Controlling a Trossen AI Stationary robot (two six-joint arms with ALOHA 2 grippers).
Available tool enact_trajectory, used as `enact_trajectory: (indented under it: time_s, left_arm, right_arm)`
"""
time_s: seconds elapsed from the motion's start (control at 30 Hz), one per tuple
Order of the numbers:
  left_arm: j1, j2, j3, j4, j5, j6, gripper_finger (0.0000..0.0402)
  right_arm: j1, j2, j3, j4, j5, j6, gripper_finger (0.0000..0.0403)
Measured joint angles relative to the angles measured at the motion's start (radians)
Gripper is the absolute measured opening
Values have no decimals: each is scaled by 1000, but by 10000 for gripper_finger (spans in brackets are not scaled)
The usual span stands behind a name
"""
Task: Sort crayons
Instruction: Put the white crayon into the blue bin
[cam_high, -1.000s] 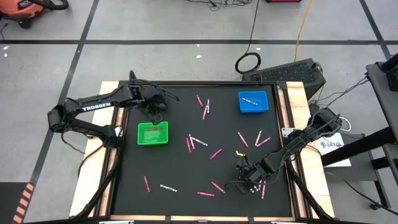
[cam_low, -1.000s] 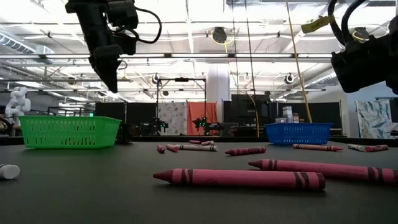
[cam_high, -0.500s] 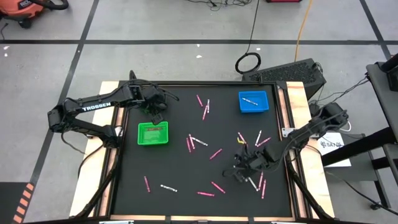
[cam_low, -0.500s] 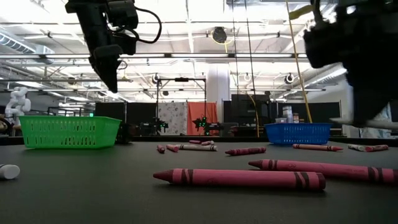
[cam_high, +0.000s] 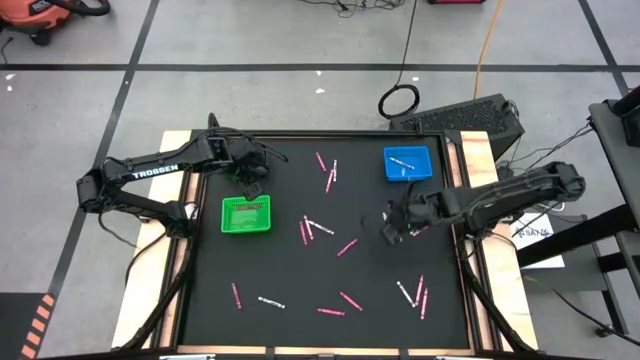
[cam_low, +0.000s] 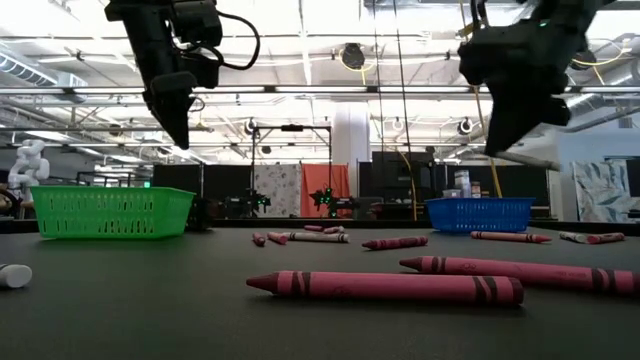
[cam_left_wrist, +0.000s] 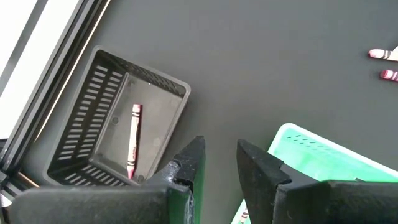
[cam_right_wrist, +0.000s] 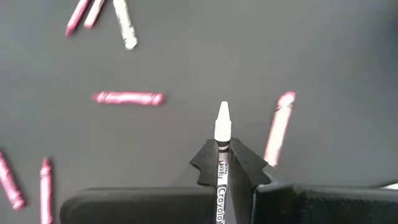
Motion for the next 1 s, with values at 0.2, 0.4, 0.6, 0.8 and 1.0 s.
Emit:
enact_trajectory:
  time_s: [0.2, 0.4, 0.6, 0.8, 1.0]
  left_arm:
    - [0, 0, 0, 50, 0, 15, 92]
    - [0, 0, 0, 156, 17, 92, 92]
    - [0, 0, 0, 225, 31, 132, 92]
    - [-2, 1, 0, 293, 81, 175, 92]
    - [-37, 18, 0, 353, 196, 179, 92]
  right_arm:
    - [-192, -58, 1, -36, 24, -179, 0]
    - [-394, -71, 1, -35, 49, -375, 0]
    - [-586, -70, 1, 25, 76, -539, 0]
    - [-720, -70, 2, 85, 135, -663, 0]
    - [-793, -43, 2, 88, 119, -774, 0]
